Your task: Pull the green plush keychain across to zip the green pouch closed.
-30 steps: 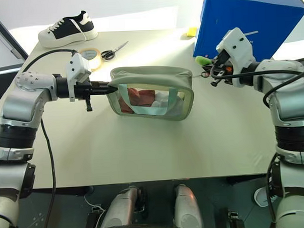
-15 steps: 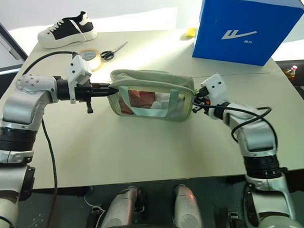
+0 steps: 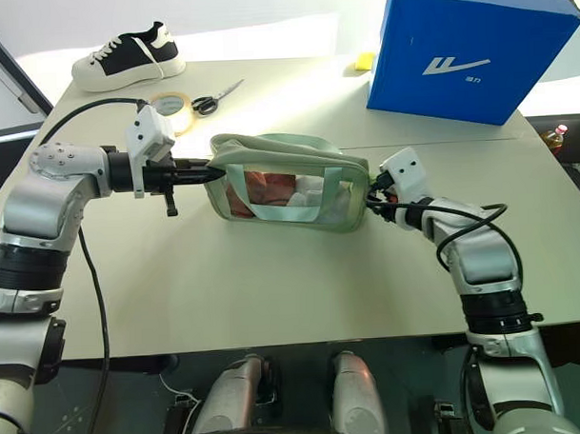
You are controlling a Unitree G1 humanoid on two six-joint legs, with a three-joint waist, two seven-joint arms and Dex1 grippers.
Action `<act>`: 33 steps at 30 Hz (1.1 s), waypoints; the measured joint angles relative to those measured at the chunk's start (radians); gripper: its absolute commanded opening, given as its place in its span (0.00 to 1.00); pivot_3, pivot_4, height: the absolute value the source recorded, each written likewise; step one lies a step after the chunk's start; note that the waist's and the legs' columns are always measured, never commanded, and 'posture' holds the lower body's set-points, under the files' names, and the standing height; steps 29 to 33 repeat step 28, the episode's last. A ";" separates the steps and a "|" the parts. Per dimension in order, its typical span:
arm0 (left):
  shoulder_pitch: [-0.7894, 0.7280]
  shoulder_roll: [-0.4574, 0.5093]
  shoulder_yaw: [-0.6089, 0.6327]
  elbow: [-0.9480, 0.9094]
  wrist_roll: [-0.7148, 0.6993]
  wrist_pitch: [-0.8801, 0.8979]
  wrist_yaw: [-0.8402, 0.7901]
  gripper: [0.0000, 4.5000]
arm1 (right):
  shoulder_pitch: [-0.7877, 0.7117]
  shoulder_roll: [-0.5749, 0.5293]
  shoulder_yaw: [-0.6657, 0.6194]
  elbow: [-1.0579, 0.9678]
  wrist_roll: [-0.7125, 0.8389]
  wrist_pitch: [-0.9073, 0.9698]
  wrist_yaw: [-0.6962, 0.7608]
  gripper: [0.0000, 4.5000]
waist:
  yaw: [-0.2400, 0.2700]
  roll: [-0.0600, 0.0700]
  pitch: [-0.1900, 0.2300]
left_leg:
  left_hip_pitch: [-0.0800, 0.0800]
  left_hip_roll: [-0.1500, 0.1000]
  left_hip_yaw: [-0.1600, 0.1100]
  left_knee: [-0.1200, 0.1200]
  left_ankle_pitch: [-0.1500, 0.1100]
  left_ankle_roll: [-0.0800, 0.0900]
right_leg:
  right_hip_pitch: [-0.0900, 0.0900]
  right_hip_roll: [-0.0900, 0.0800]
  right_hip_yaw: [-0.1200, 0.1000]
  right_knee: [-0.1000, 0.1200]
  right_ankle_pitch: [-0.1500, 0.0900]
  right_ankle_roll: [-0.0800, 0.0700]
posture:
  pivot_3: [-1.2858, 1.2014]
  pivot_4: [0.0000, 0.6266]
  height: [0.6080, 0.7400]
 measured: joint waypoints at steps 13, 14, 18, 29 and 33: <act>-0.006 0.001 0.004 0.024 0.004 -0.011 0.001 0.17 | -0.086 -0.540 -0.103 0.006 0.164 0.014 0.525 1.00 | -0.001 0.001 0.000 | 0.000 0.001 0.000 -0.001 0.000 0.000 | -0.001 -0.001 0.000 -0.002 0.000 0.000 | 0.52 0.24 1.00; -0.008 0.000 0.004 0.029 0.003 -0.012 0.001 0.25 | -0.092 -0.549 -0.105 -0.027 0.202 0.037 0.564 1.00 | -0.001 0.001 0.000 | 0.000 0.002 0.000 -0.001 0.000 0.000 | -0.001 -0.001 0.000 -0.002 0.000 0.000 | 0.52 0.24 1.00; -0.013 -0.003 0.004 0.052 -0.002 0.008 -0.006 0.69 | -0.130 -0.532 -0.101 -0.134 0.295 0.104 0.592 1.00 | 0.002 0.000 0.001 | -0.001 0.001 0.000 0.000 0.000 0.000 | -0.002 -0.003 0.000 -0.002 -0.002 -0.003 | 0.52 0.24 1.00; -0.067 0.086 0.097 0.060 -0.051 0.113 0.005 1.00 | -0.148 -0.490 -0.074 -0.155 0.322 0.126 0.540 1.00 | 0.003 0.000 0.001 | -0.004 -0.001 0.000 0.000 -0.001 0.000 | -0.004 -0.006 0.000 -0.002 -0.002 -0.004 | 0.52 0.24 1.00; -0.067 0.086 0.097 0.060 -0.051 0.113 0.005 1.00 | -0.148 -0.490 -0.074 -0.155 0.322 0.126 0.540 1.00 | 0.003 0.000 0.001 | -0.004 -0.001 0.000 0.000 -0.001 0.000 | -0.004 -0.006 0.000 -0.002 -0.002 -0.004 | 0.52 0.24 1.00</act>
